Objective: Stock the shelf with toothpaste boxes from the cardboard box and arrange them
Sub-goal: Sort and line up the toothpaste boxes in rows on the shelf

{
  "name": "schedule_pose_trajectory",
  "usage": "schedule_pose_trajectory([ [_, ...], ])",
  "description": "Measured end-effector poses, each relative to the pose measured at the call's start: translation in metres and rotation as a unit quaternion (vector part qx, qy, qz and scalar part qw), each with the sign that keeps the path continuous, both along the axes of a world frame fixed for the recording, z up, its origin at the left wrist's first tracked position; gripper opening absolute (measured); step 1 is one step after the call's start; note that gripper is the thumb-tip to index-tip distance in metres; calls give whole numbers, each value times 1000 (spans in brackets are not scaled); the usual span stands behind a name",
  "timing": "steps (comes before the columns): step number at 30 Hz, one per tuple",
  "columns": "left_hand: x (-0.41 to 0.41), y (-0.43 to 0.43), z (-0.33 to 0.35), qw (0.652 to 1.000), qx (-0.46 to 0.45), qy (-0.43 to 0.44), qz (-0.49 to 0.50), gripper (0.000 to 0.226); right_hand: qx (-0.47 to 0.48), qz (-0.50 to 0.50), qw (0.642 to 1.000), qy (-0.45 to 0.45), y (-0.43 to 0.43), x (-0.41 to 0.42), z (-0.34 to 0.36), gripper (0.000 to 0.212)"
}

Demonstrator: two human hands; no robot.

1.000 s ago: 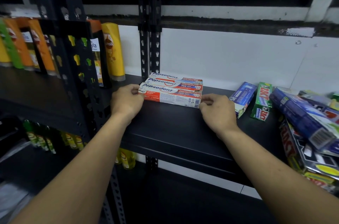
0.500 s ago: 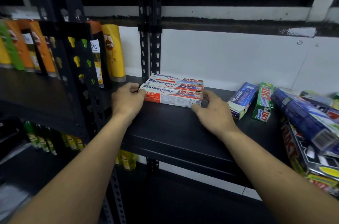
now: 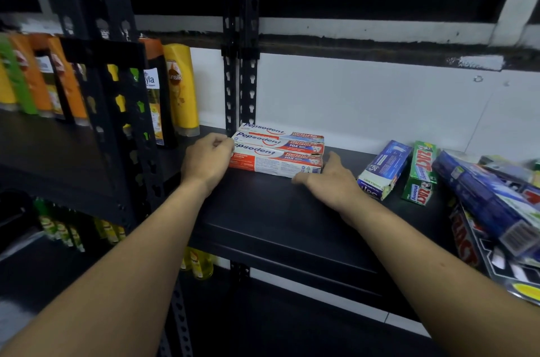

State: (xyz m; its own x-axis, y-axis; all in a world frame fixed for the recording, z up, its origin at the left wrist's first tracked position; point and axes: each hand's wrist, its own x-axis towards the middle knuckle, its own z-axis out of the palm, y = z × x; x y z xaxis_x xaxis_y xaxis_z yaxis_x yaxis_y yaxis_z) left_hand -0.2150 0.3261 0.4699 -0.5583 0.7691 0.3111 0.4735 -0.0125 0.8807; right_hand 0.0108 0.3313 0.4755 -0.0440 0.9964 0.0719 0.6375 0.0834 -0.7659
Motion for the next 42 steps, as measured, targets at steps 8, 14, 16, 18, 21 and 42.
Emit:
schedule_pose_trajectory([
  [8,1,2,4,997,-54,34,-34,54,58,-32,998,-2,4,-4,-8,81],
  [14,0,6,5,996,-65,32,-53,62,62,-16,998,-17,4,-2,-9,81],
  [16,0,8,3,996,-64,32,-60,67,65,-15,997,-28,3,-3,-9,82],
  [18,-2,10,1,996,-59,21,-61,68,62,-17,997,-35,4,-2,-9,83],
  [21,-3,12,0,997,-49,15,-57,65,61,-20,997,-36,5,-3,-10,81],
  [42,-9,15,-8,1000,-2,11,-23,49,144,-53,981,-116,-7,-3,-7,31],
])
